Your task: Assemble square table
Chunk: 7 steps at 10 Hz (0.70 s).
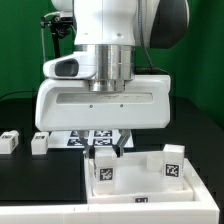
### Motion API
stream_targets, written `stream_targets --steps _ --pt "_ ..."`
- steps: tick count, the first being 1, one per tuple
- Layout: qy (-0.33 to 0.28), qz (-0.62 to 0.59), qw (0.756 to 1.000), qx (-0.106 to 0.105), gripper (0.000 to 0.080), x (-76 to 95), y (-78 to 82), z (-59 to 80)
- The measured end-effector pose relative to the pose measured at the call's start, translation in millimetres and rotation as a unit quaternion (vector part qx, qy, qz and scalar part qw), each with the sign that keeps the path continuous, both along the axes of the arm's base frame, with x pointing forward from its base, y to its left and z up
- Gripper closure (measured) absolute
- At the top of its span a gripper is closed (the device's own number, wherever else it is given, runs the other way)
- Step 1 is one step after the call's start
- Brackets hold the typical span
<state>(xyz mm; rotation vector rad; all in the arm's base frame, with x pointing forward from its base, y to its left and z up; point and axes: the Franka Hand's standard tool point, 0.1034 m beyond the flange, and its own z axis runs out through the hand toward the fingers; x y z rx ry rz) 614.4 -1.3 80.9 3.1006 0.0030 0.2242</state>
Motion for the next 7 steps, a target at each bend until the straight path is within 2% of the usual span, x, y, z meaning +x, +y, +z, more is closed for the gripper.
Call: stream_targets --steps 1,3,4,7 --pt "-0.005 -0.081 0.997 0.012 0.0512 0.0 3.6 -0.4" --pt "-0.020 -0.221 0.975 0.034 0.0512 -0.9 4.3 -1.6" --pt "-0.025 -0.297 0.953 0.049 0.0512 -0.8 5.2 -1.7" --pt "-0.023 -0.457 0.886 0.069 0.0512 1.1 7.5 -1.8"
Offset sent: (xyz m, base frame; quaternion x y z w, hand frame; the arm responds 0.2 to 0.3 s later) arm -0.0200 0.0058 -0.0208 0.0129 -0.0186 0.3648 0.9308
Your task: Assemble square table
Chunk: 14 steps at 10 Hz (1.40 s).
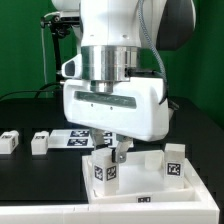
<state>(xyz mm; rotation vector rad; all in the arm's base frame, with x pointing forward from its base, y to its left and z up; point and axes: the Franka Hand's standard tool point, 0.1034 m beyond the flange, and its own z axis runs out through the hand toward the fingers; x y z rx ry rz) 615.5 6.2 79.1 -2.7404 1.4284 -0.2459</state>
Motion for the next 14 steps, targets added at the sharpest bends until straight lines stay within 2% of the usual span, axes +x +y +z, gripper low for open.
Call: stream_targets --steps 2,3,4,6,7,11,12,14 --pt "-0.002 -0.054 0.998 0.014 0.0512 0.9 -1.3 0.4" --pt "-0.002 -0.046 0.999 0.013 0.0473 0.9 -1.1 0.3" --pt "-0.001 -0.024 1.000 0.010 0.0473 0.7 -1.0 0.2" --pt "-0.006 0.083 0.996 -0.012 0.0212 2.5 -3.3 1.1" --pt "-0.005 0.146 0.989 -0.022 0.0164 3.3 -5.0 2.5" --pt "0.000 0.273 0.961 -0.045 0.0150 3.7 -6.3 2.5" --pt "0.002 0.312 0.949 -0.053 0.0150 3.7 -6.5 2.5" --pt "0.009 0.414 0.907 -0.074 0.0150 3.7 -5.5 2.3"
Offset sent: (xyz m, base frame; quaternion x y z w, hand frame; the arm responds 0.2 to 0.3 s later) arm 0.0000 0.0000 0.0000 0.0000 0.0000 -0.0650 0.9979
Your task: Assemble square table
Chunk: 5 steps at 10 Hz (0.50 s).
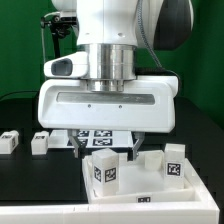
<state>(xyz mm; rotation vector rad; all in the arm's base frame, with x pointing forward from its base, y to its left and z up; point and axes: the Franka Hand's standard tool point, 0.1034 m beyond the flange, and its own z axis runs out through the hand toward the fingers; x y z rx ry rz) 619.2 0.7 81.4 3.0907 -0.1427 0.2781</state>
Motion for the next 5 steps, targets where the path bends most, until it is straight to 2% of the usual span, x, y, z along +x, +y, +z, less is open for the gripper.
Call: stream_targets --steps 5 --pt "0.010 0.175 0.984 -0.039 0.0159 0.6 -1.4 0.5"
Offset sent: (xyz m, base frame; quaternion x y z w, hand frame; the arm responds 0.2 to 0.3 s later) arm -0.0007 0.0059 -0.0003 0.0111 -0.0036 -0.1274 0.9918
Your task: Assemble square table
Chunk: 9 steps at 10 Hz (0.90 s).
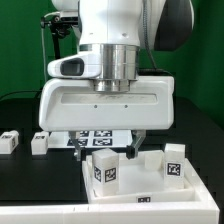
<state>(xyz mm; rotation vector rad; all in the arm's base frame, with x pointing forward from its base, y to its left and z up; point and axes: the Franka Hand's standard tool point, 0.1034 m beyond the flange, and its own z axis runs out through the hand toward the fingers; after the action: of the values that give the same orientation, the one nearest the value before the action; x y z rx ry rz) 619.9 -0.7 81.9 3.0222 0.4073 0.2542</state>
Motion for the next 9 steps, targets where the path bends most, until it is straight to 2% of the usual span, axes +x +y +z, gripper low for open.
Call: stream_targets --steps 1,2,3,4,6,9 --pt "0.001 0.023 1.000 -0.005 0.0159 0.4 -2.0 0.7" --pt "0.001 0.015 1.000 -0.003 0.0318 0.2 -1.9 0.2" --pt "0.001 0.010 1.000 -0.002 0.0318 0.1 -2.0 0.0" --pt "0.000 0.003 1.000 -0.001 0.0514 0.2 -2.0 0.3" --pt "-0.001 -0.011 1.000 0.002 0.0514 0.3 -1.8 0.3" --pt "-0.008 -0.134 0.991 0.025 0.0514 0.2 -2.3 0.1"
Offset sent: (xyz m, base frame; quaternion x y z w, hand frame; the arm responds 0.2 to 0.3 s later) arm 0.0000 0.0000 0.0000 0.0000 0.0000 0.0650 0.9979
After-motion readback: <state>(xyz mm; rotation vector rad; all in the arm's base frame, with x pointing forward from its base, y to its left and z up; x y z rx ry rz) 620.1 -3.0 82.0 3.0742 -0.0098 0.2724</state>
